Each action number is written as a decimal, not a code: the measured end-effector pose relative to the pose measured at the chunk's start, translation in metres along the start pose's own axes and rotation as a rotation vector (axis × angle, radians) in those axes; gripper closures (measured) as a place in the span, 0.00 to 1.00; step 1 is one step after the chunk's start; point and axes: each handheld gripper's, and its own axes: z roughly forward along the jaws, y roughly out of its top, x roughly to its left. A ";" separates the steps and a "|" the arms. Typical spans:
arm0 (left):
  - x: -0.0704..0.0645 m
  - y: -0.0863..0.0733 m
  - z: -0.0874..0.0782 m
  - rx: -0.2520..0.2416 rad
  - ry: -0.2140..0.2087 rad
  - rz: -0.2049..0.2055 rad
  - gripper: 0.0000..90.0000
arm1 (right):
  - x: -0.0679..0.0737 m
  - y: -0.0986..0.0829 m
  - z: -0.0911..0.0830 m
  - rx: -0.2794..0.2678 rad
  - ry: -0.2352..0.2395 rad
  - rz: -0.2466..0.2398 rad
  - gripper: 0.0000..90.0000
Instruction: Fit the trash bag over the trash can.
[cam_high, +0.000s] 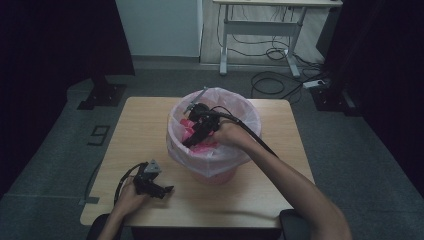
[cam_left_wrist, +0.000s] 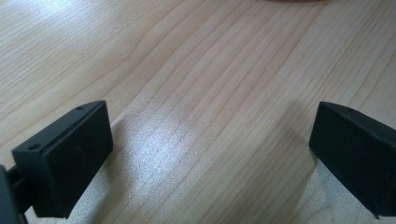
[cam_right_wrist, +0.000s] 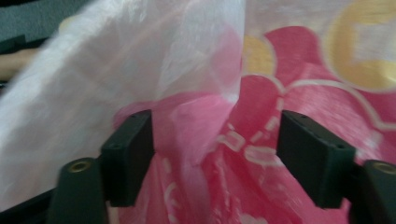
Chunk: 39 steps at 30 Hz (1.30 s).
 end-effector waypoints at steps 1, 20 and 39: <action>0.000 0.000 0.000 0.000 -0.001 -0.002 0.00 | -0.001 0.001 0.005 0.002 -0.001 -0.002 0.26; 0.000 0.000 0.000 0.000 -0.001 -0.002 0.00 | -0.020 0.005 -0.024 -0.016 -0.122 -0.023 0.36; 0.000 0.000 0.000 0.000 -0.001 -0.002 0.00 | -0.071 0.008 0.038 0.097 -0.186 0.046 0.18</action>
